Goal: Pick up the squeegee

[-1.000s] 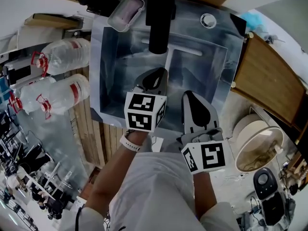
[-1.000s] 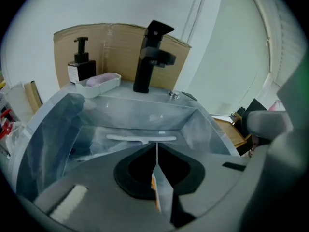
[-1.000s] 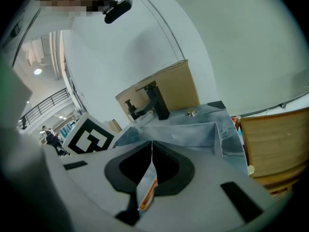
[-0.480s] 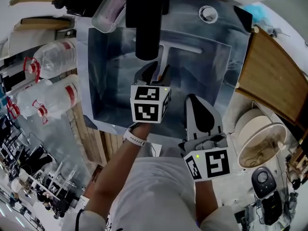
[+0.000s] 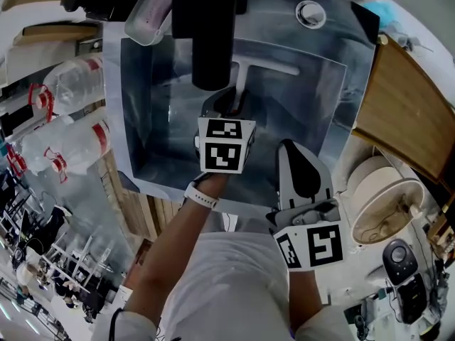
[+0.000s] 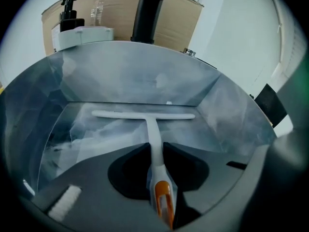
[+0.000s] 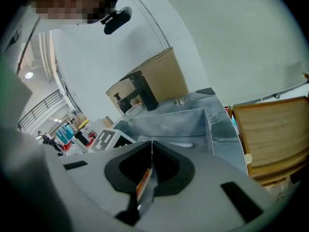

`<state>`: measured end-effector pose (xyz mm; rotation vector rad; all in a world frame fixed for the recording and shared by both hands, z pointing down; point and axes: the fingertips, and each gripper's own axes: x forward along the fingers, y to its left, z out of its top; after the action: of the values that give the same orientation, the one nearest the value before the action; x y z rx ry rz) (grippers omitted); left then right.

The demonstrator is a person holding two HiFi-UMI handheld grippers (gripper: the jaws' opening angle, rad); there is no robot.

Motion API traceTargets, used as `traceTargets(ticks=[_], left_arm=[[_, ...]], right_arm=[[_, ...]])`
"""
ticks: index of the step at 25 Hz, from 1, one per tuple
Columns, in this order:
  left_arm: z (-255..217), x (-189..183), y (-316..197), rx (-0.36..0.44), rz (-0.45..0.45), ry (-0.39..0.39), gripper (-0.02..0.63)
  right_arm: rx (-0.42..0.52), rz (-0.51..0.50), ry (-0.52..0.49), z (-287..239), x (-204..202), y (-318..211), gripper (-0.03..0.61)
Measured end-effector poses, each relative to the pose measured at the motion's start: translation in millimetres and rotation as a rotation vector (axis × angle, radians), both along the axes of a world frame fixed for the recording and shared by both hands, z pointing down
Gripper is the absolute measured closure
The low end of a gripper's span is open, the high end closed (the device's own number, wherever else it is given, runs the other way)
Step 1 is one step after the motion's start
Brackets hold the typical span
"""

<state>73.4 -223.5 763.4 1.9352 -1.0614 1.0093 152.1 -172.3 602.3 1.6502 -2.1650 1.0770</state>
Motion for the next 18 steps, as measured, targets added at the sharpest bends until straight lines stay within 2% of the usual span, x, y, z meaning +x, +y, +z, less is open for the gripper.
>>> traceTargets(ticks=[7,18], left_arm=[[-4.9,-4.9,-1.6,0.0,0.013,-0.015,0.541],[-55.5,-24.0,12.7,0.081,0.046,0.011,0.545]], right_arm=[[0.003,-0.001,0.002,-1.6,-3.5,3.0,0.572],[0.05,0.022,0.023,-28.7,-3.9,12.2,0.572]])
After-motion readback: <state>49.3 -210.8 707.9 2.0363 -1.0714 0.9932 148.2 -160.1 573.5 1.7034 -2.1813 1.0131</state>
